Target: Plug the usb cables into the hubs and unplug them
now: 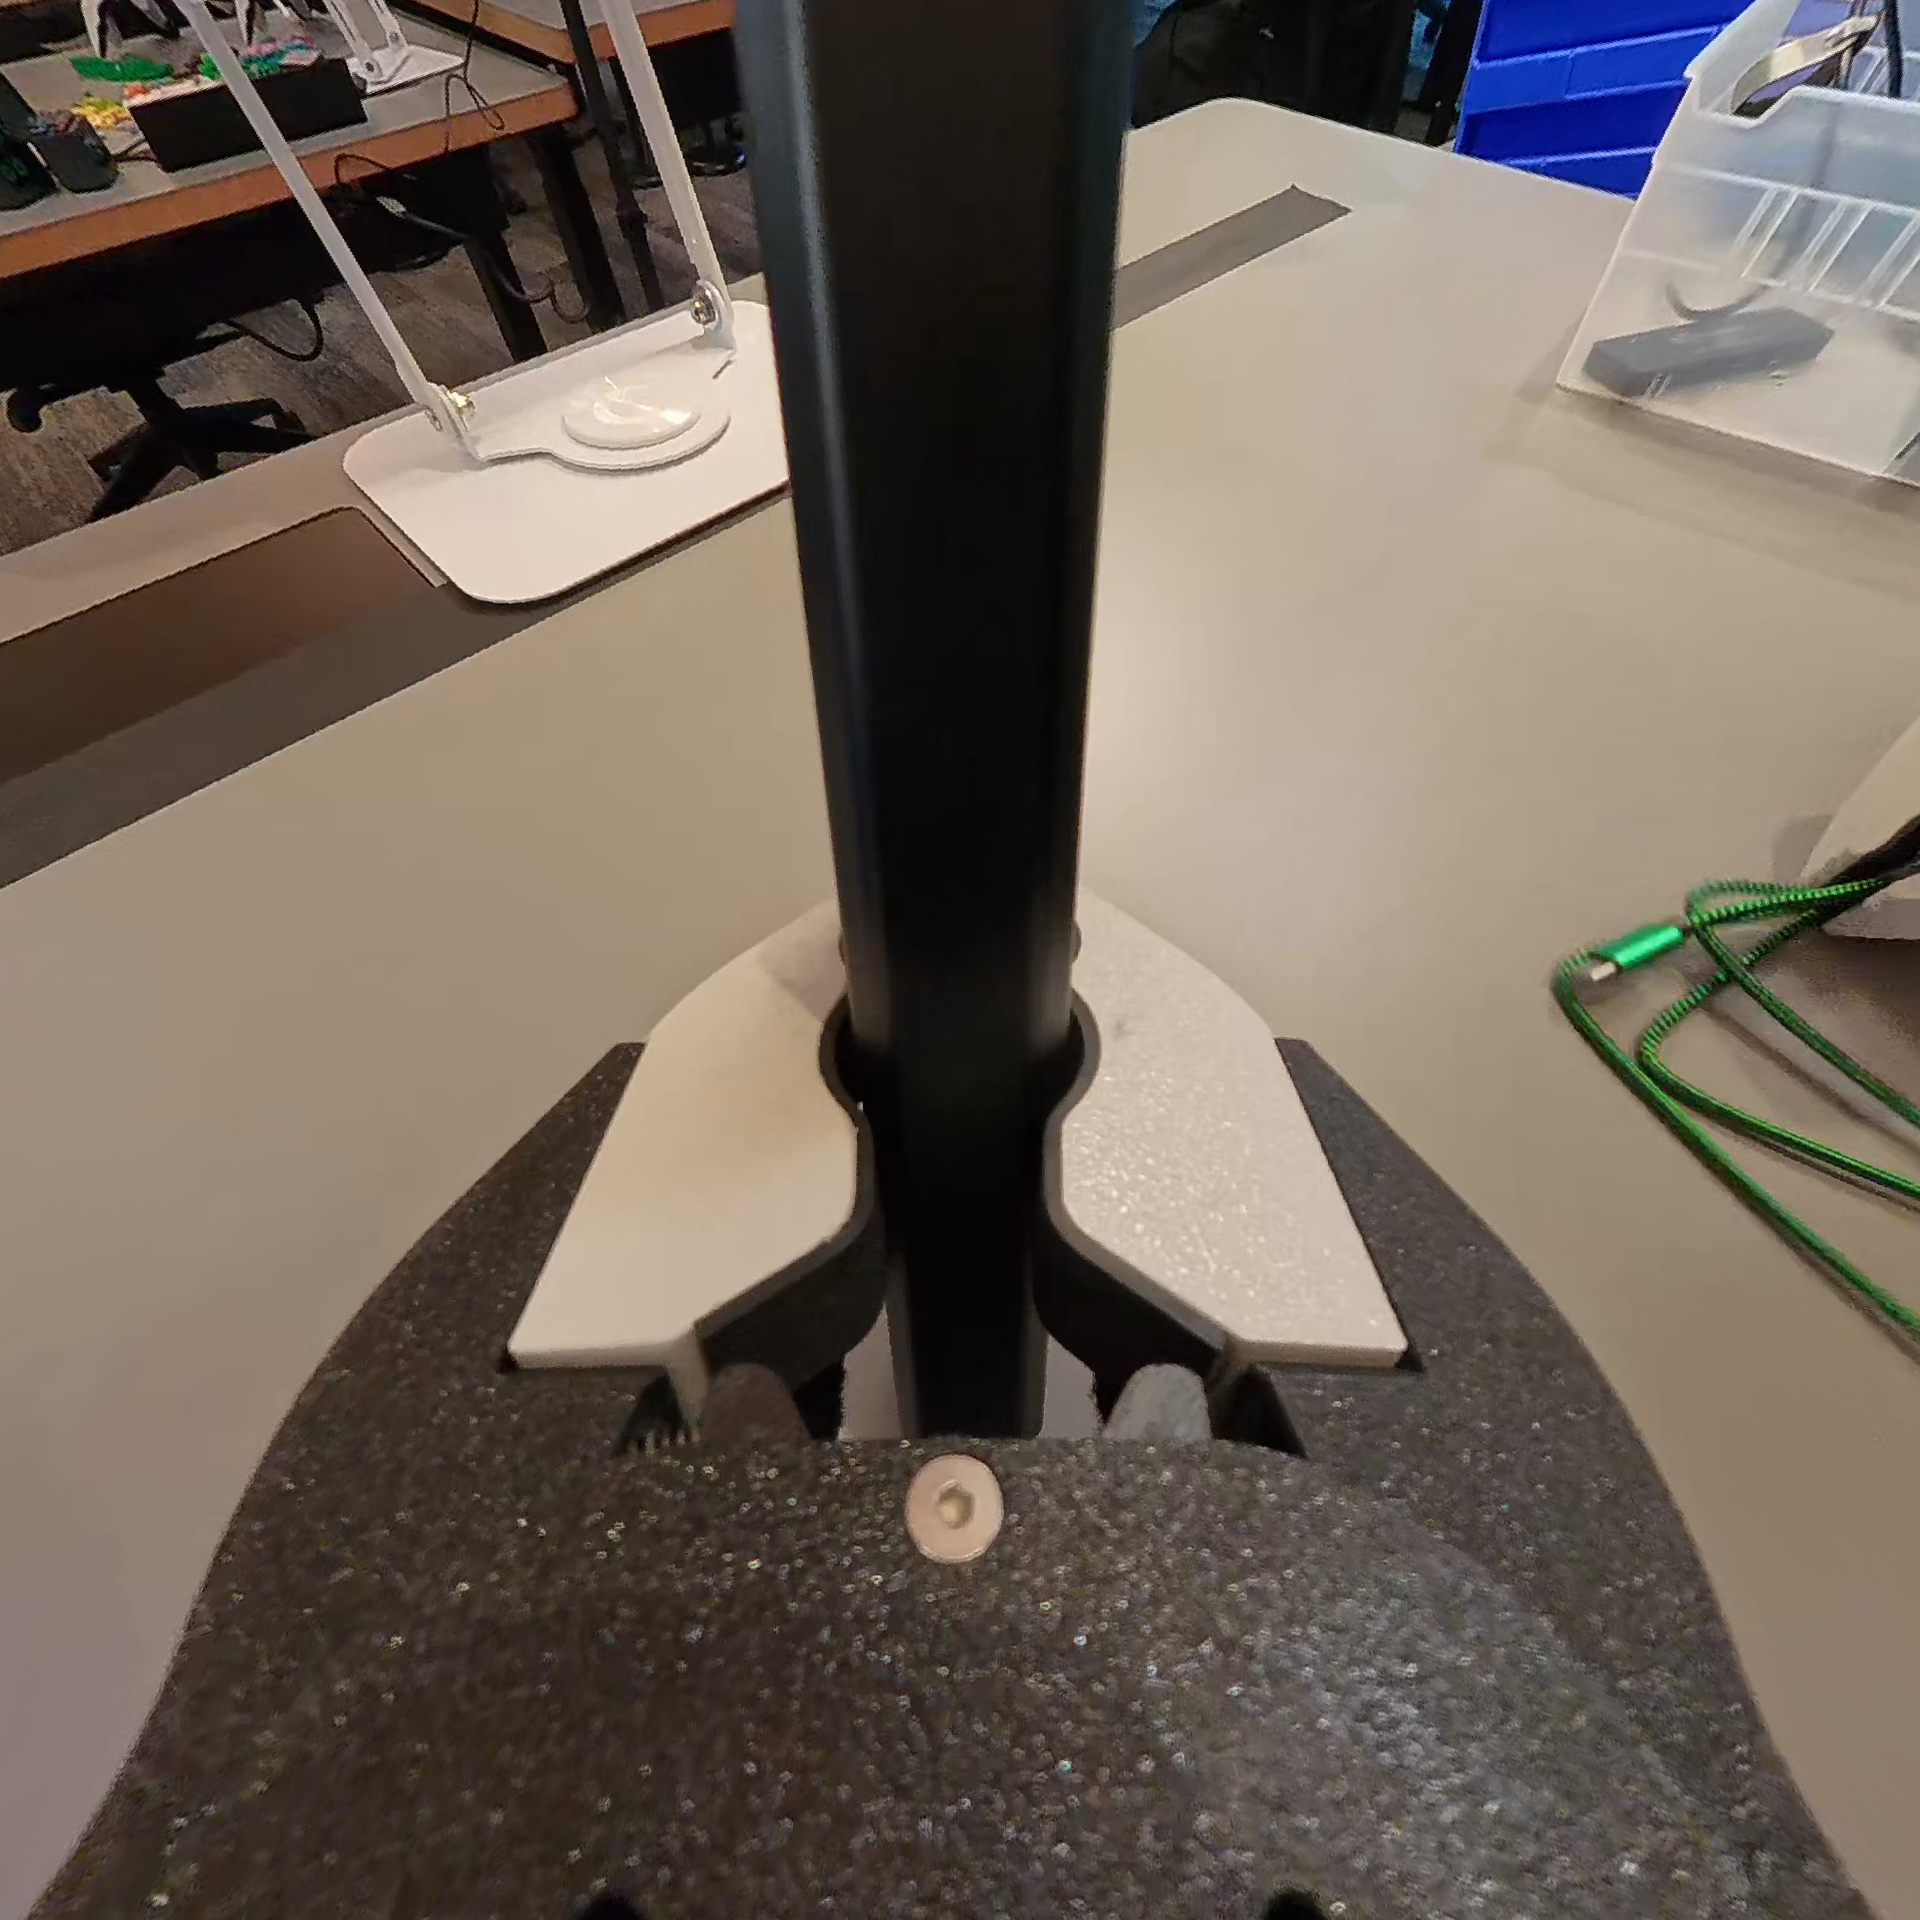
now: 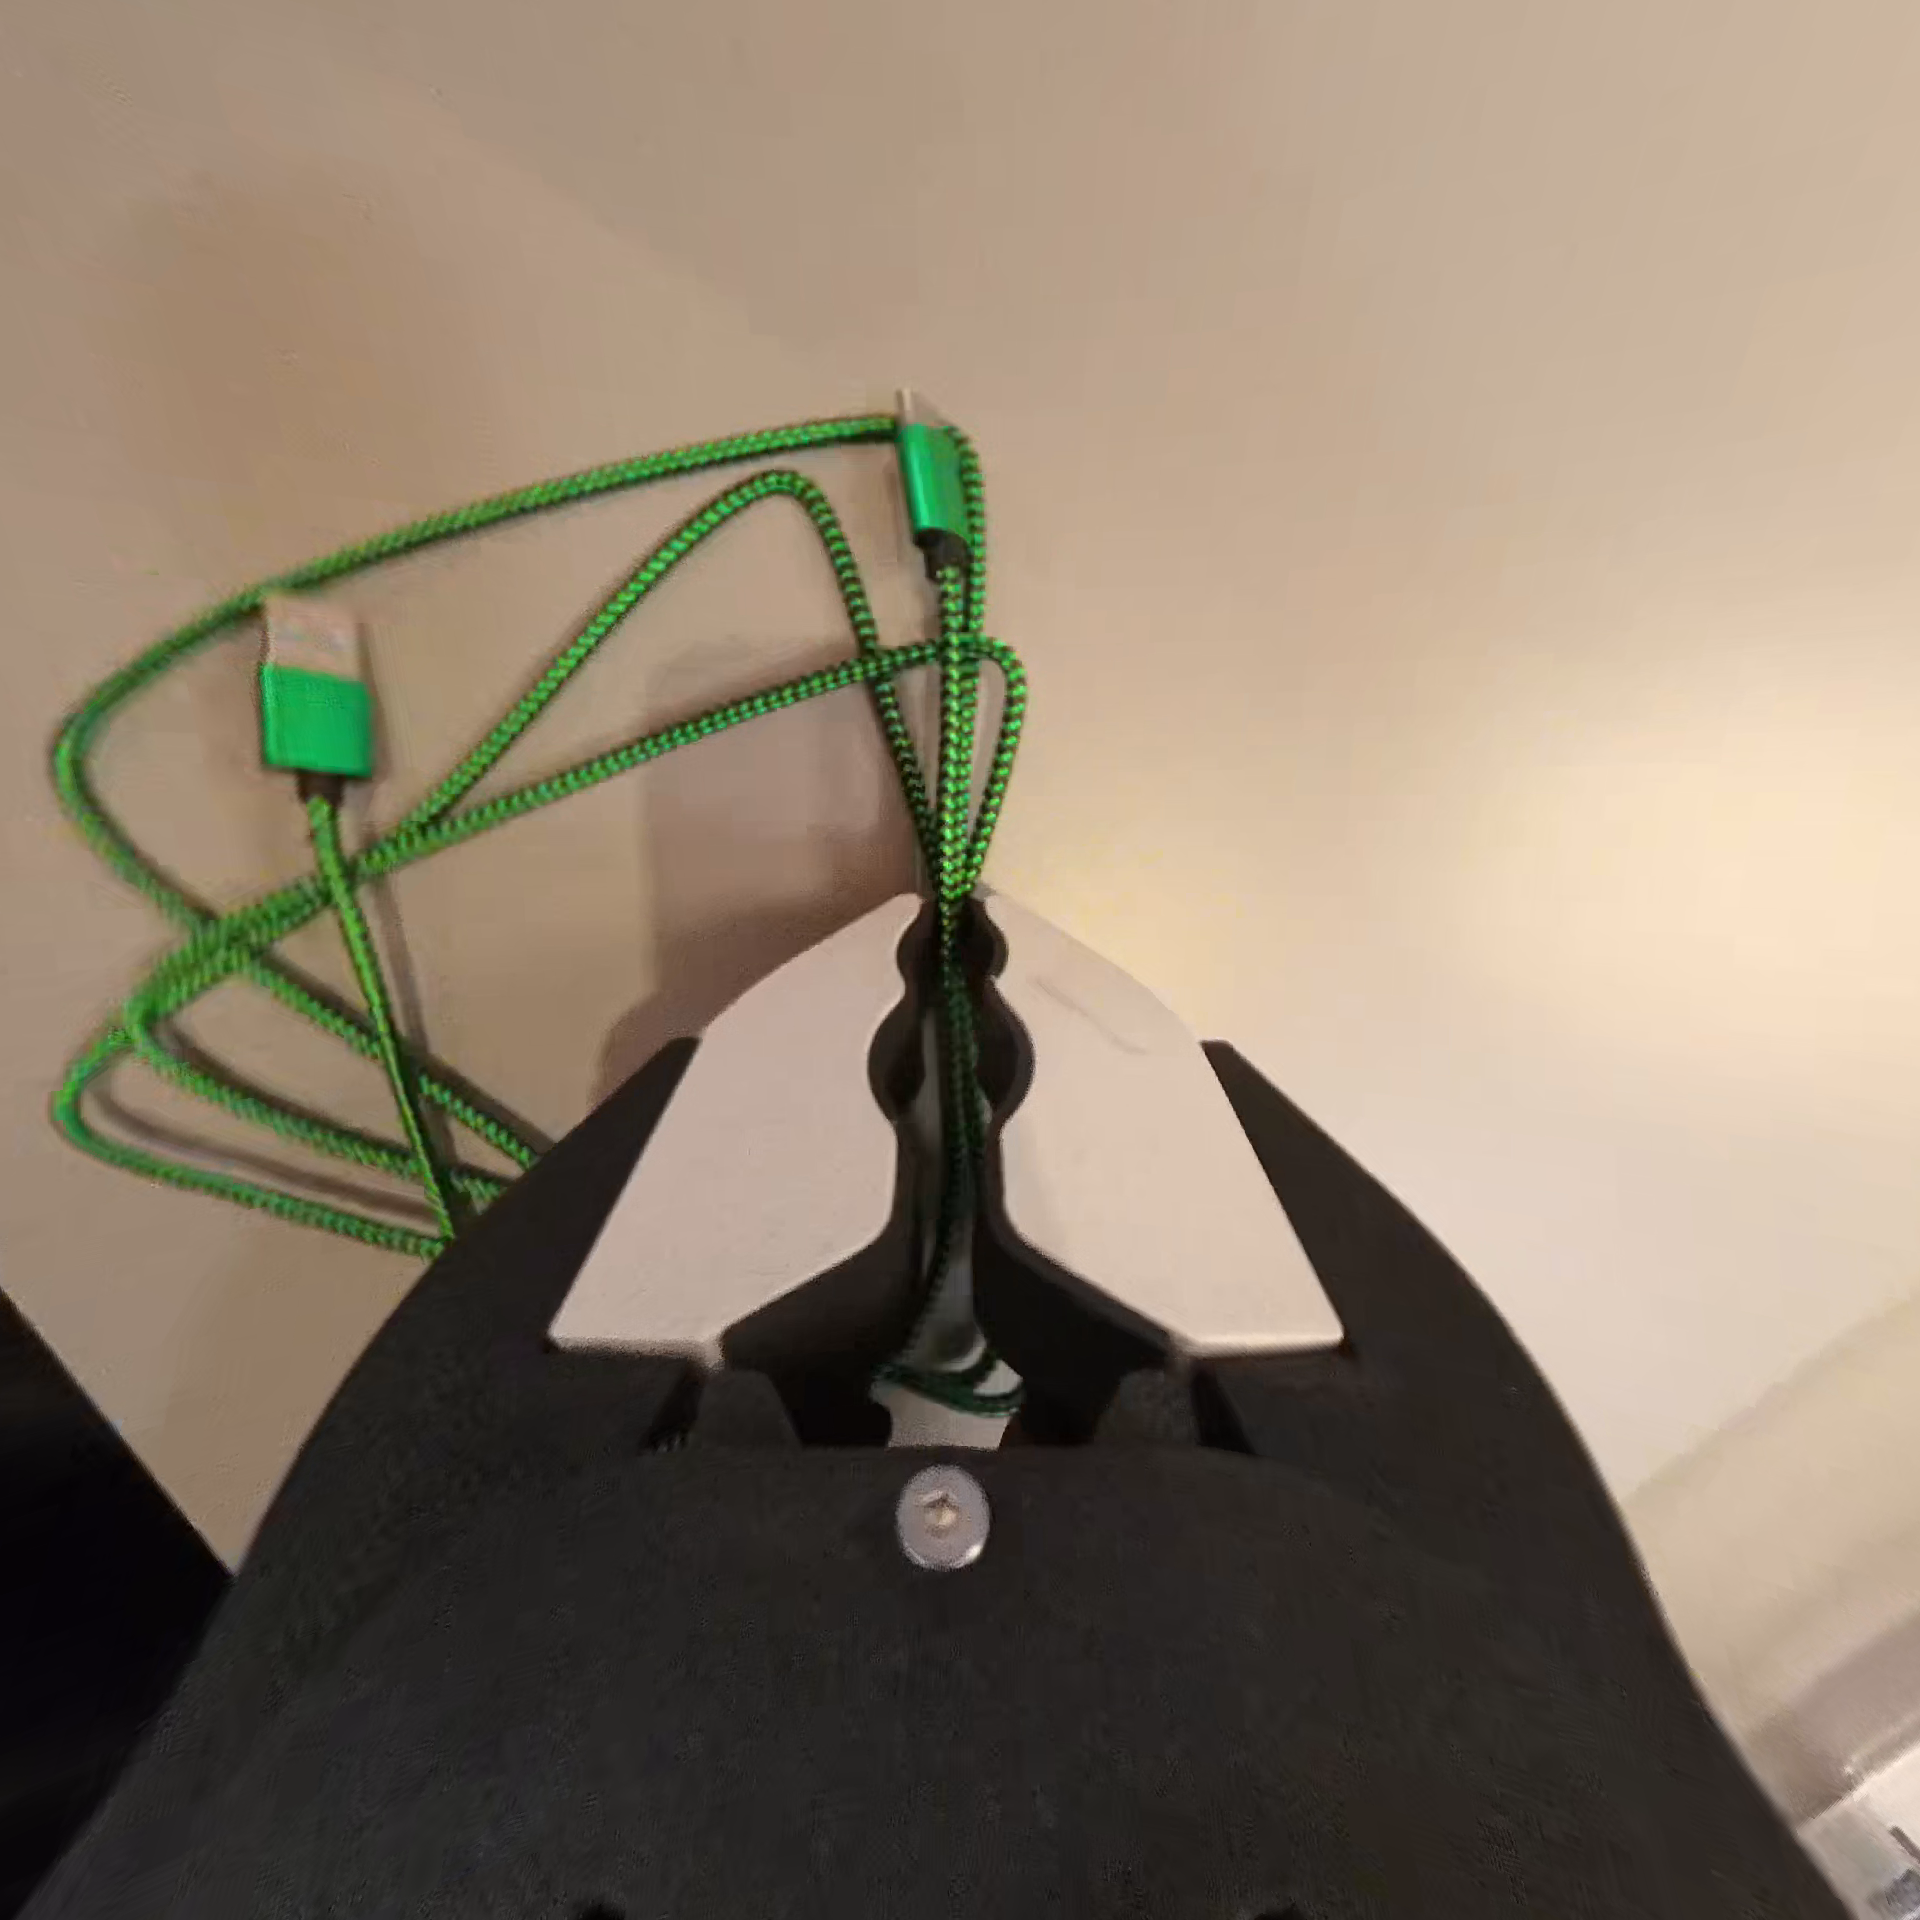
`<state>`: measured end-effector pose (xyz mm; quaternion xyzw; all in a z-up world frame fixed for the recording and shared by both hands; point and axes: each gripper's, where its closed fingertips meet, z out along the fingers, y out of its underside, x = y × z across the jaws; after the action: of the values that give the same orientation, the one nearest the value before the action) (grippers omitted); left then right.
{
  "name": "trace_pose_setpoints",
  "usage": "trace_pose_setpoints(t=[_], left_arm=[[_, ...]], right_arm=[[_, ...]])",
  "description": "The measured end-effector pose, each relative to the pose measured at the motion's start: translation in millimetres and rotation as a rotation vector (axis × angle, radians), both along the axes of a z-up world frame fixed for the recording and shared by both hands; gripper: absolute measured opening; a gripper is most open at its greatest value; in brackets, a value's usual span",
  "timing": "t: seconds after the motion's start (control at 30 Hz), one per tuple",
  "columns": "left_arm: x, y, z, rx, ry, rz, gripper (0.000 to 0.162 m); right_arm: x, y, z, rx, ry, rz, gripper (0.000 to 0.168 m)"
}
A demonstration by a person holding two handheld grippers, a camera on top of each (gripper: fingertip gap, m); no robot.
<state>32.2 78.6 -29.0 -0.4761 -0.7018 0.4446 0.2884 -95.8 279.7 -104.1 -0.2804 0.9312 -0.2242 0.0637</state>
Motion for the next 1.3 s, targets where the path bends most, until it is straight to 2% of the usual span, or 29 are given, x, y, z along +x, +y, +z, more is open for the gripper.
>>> trace_pose_setpoints(t=[0.1, 0.2, 0.37, 0.57, 0.67, 0.73, 0.83, 1.1, 1.2, 1.3], left_arm=[[2, -1, 4, -0.005, 0.014, 0.007, 0.029], [4, -1, 7, -0.007, 0.027, 0.011, 0.029], [2, 1, 8, -0.008, 0.03, 0.001, 0.029], [-1, 3, 5, -0.012, 0.015, -0.008, 0.029], [-1, 3, 6, -0.017, 0.018, -0.003, 0.029], [0, 2, 6, -0.02, 0.019, 0.0, 0.029], [0, 2, 5, -0.019, 0.014, 0.003, 0.029], [-4, 2, 1, -0.044, 0.014, -0.001, 0.029], [-5, 1, -2, -0.051, 0.011, 0.001, 0.029], [-5, -1, -7, -0.044, -0.005, 0.005, 0.029]], right_arm=[[-4, 3, 7, -0.046, 0.065, 0.081, 0.002], [-18, 4, 37, -0.147, 0.061, 0.095, 0.002], [-70, 15, 126, -0.35, 0.102, 0.062, 0.001], [-166, 49, 250, -0.599, 0.291, 0.018, 0.002], [-222, 71, 285, -0.679, 0.454, 0.007, 0.003], [-255, 82, 297, -0.743, 0.524, -0.007, 0.002], [-281, 95, 274, -0.772, 0.462, 0.021, 0.003], [-338, 118, 127, -0.572, 0.364, -0.007, 0.003], [-344, 118, 99, -0.504, 0.384, 0.017, 0.003], [-348, 113, 88, -0.426, 0.456, 0.064, 0.003]])
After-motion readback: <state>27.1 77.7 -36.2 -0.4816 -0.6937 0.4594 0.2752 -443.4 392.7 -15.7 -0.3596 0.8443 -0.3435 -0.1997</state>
